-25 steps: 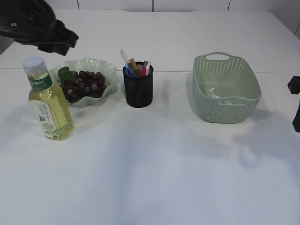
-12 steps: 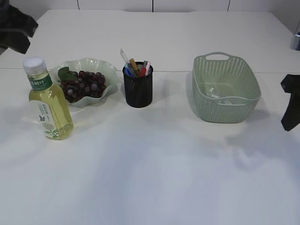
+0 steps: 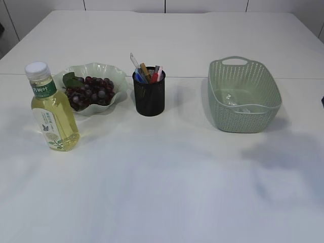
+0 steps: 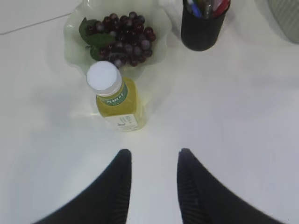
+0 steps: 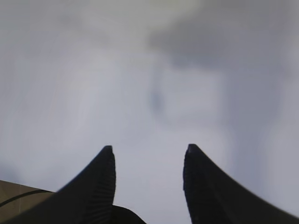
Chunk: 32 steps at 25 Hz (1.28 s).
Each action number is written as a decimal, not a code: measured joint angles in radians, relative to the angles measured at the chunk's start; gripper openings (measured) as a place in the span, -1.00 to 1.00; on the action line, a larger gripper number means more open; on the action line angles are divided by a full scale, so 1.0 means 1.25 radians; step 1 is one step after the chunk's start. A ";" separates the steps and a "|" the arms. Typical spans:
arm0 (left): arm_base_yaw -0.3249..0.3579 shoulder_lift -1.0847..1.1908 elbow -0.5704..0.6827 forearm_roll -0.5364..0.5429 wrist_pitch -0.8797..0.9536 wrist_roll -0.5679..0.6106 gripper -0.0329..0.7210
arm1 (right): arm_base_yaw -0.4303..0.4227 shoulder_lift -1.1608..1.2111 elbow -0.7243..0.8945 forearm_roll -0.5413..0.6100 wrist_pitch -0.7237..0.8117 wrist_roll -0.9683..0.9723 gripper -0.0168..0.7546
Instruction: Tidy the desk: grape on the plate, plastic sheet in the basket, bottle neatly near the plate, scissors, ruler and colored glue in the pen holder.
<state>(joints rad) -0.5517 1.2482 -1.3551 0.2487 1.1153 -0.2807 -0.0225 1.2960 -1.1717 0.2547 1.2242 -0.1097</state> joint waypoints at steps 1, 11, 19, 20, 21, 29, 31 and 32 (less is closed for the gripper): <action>-0.008 -0.018 0.000 0.000 0.000 0.000 -0.25 | 0.000 -0.021 0.000 0.000 0.002 0.000 0.04; -0.084 -0.230 0.073 -0.028 -0.024 0.000 -0.13 | 0.000 -0.191 0.019 -0.008 0.015 0.000 0.39; -0.084 -0.333 0.111 -0.065 -0.007 0.000 -0.11 | 0.000 -0.347 0.037 -0.014 0.022 0.016 0.40; -0.084 -0.339 0.111 -0.065 0.008 0.000 -0.11 | 0.000 -0.364 0.037 -0.014 0.022 0.021 0.40; -0.084 -0.344 0.111 -0.067 0.022 0.000 -0.11 | 0.000 -0.385 0.037 -0.014 0.024 0.023 0.40; -0.084 -0.404 0.142 -0.126 0.064 0.028 -0.11 | 0.000 -0.471 0.037 -0.014 0.032 0.028 0.40; -0.084 -0.422 0.170 -0.184 0.066 0.062 -0.11 | 0.000 -0.471 0.037 -0.012 0.032 0.028 0.40; -0.084 -0.431 0.184 -0.211 0.066 0.087 -0.11 | 0.000 -0.471 0.037 -0.008 0.032 0.028 0.40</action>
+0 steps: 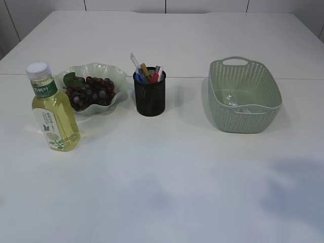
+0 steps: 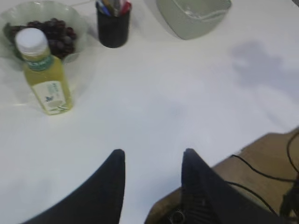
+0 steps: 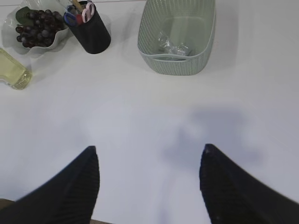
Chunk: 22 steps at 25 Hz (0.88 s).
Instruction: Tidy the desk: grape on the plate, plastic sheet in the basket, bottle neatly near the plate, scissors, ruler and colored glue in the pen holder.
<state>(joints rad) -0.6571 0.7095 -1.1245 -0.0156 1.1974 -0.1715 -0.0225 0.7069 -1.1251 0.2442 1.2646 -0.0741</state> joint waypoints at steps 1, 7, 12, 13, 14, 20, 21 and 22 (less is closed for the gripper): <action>0.000 -0.014 0.013 -0.033 0.000 0.024 -0.11 | 0.000 0.000 0.000 0.003 0.000 0.000 0.40; 0.000 -0.086 0.057 -0.060 -0.052 0.059 -0.11 | 0.000 0.000 0.000 -0.001 0.000 -0.003 0.40; 0.000 -0.163 0.100 -0.002 -0.065 0.061 -0.11 | 0.000 -0.063 0.062 -0.021 0.000 -0.014 0.41; 0.000 -0.182 0.113 0.005 -0.067 0.061 -0.11 | 0.000 -0.093 0.080 -0.023 0.000 -0.024 0.40; 0.000 -0.205 0.123 0.012 -0.069 0.062 -0.11 | 0.000 -0.128 0.102 -0.023 0.000 -0.031 0.40; -0.001 -0.320 0.205 0.012 -0.078 0.062 -0.11 | 0.000 -0.346 0.200 -0.054 0.004 -0.042 0.40; -0.001 -0.334 0.224 0.012 -0.080 0.062 -0.11 | 0.000 -0.377 0.219 -0.060 0.004 -0.044 0.40; -0.001 -0.348 0.249 0.012 -0.081 0.062 -0.11 | 0.000 -0.409 0.240 -0.065 0.006 -0.046 0.40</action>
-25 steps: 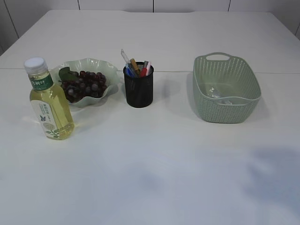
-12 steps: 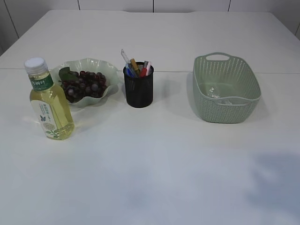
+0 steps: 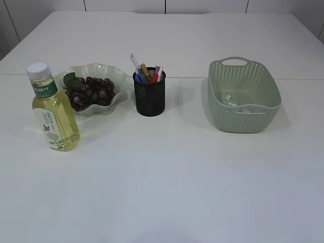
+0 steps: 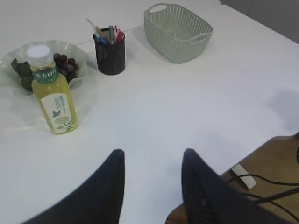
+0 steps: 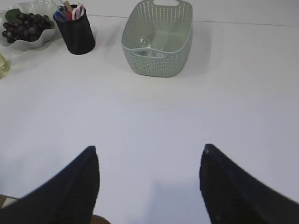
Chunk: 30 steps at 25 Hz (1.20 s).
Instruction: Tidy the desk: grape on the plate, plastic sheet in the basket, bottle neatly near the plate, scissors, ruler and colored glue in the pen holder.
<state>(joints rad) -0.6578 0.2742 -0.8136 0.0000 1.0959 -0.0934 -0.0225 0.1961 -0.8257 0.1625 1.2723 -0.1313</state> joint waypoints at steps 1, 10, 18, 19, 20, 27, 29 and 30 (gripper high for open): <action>0.000 -0.016 0.027 -0.004 0.000 0.000 -0.11 | 0.000 -0.026 0.018 -0.001 0.000 -0.006 0.40; -0.001 -0.211 0.140 0.000 0.019 0.000 -0.11 | 0.000 -0.173 0.123 -0.010 0.000 -0.059 0.40; -0.001 -0.211 0.210 0.022 0.046 0.009 -0.11 | 0.000 -0.173 0.171 -0.056 -0.077 -0.083 0.40; -0.001 -0.211 0.217 0.022 0.036 0.012 -0.11 | 0.000 -0.173 0.184 -0.056 -0.088 -0.083 0.40; -0.001 -0.211 0.223 0.022 0.027 0.016 -0.11 | 0.000 -0.173 0.200 -0.056 -0.096 -0.081 0.40; -0.001 -0.211 0.228 0.022 0.013 0.021 -0.12 | 0.000 -0.173 0.254 -0.063 -0.102 -0.076 0.40; -0.001 -0.211 0.228 0.022 0.013 0.021 -0.12 | 0.000 -0.173 0.257 -0.071 -0.101 -0.070 0.40; -0.001 -0.211 0.228 0.022 0.013 0.021 -0.12 | 0.000 -0.173 0.257 -0.072 -0.101 -0.068 0.40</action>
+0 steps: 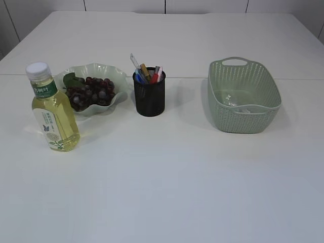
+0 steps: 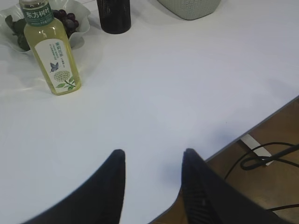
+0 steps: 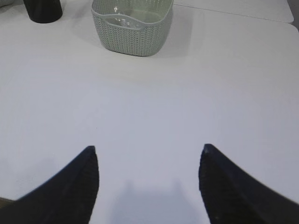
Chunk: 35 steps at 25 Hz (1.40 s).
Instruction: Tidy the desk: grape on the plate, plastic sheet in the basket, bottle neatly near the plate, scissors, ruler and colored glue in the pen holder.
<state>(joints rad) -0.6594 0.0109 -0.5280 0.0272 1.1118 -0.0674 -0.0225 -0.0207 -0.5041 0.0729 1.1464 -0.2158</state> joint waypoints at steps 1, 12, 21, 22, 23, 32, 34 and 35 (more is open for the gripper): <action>0.000 0.000 0.000 0.000 0.000 0.000 -0.12 | 0.000 0.000 0.000 -0.001 0.000 0.001 0.40; 0.000 0.000 0.000 -0.022 0.000 0.000 -0.12 | 0.000 0.000 0.000 -0.001 0.000 0.040 0.40; 0.000 0.000 0.000 -0.037 0.000 0.000 0.28 | 0.000 0.000 0.000 0.000 0.000 0.049 0.49; 0.000 0.000 0.000 -0.037 0.000 0.000 0.31 | 0.000 0.000 0.000 -0.001 0.000 0.051 0.50; 0.000 0.000 0.000 -0.037 0.000 0.000 0.32 | 0.000 0.000 0.000 -0.001 0.000 0.051 0.50; 0.043 0.000 0.000 -0.037 -0.001 0.000 0.34 | 0.000 0.000 0.002 -0.003 0.000 0.055 0.51; 0.100 0.000 0.000 -0.037 -0.001 0.000 0.34 | 0.000 0.000 0.002 -0.003 0.000 0.055 0.51; 0.132 0.000 0.000 -0.037 -0.001 0.000 0.34 | 0.000 0.000 0.002 -0.003 0.000 0.055 0.51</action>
<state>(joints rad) -0.4941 0.0109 -0.5280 -0.0196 1.1102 -0.0674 -0.0225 -0.0207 -0.5019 0.0697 1.1464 -0.1471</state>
